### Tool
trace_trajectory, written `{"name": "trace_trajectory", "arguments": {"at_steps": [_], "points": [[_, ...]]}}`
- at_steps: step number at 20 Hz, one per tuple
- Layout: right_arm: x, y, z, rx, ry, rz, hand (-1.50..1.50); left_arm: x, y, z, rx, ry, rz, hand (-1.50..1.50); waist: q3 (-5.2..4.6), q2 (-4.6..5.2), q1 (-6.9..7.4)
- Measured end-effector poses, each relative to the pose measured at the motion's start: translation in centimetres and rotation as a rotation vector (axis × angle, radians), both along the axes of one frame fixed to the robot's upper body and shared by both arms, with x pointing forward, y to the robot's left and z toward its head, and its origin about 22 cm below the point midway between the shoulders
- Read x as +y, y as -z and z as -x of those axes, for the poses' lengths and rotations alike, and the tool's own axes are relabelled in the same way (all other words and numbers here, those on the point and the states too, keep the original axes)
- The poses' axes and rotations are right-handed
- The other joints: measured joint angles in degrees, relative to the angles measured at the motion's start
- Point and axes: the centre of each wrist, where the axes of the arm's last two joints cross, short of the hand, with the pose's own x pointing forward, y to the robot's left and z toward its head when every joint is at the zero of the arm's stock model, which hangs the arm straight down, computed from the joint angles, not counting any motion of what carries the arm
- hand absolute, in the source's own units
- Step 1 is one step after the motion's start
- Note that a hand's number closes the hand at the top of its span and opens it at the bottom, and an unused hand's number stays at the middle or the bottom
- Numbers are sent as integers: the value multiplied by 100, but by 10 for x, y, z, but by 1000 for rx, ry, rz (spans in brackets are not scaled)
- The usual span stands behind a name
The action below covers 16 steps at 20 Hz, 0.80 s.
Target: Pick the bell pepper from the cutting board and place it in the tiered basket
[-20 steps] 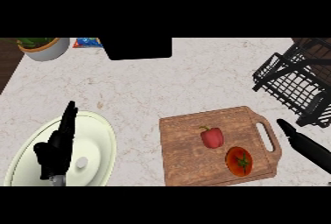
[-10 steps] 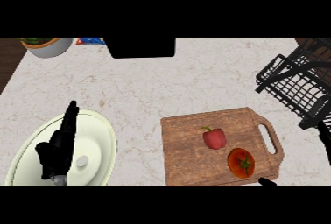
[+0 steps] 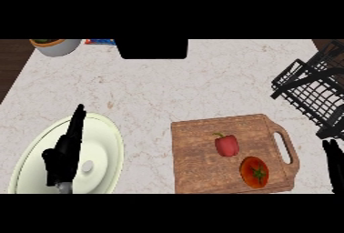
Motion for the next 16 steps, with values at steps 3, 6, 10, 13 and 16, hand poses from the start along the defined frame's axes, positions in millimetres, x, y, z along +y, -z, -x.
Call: {"name": "trace_trajectory", "arguments": {"at_steps": [3,6,10,13,16], "points": [[22,-3,-3,33,41,43,-150,3,0,1,8,9,6,0,9,0,61],[47,2,-13,63,70,90,-150,-2,2,-1,15,15,7,0,23,1,86],[77,6,-27,135,115,172,-150,-5,4,-2,24,13,6,0,40,-4,89],[100,12,-38,196,139,220,-150,-8,3,-4,33,10,14,0,48,-5,94],[117,12,-49,228,139,247,-150,-5,5,-3,37,9,15,0,59,-11,88]]}}
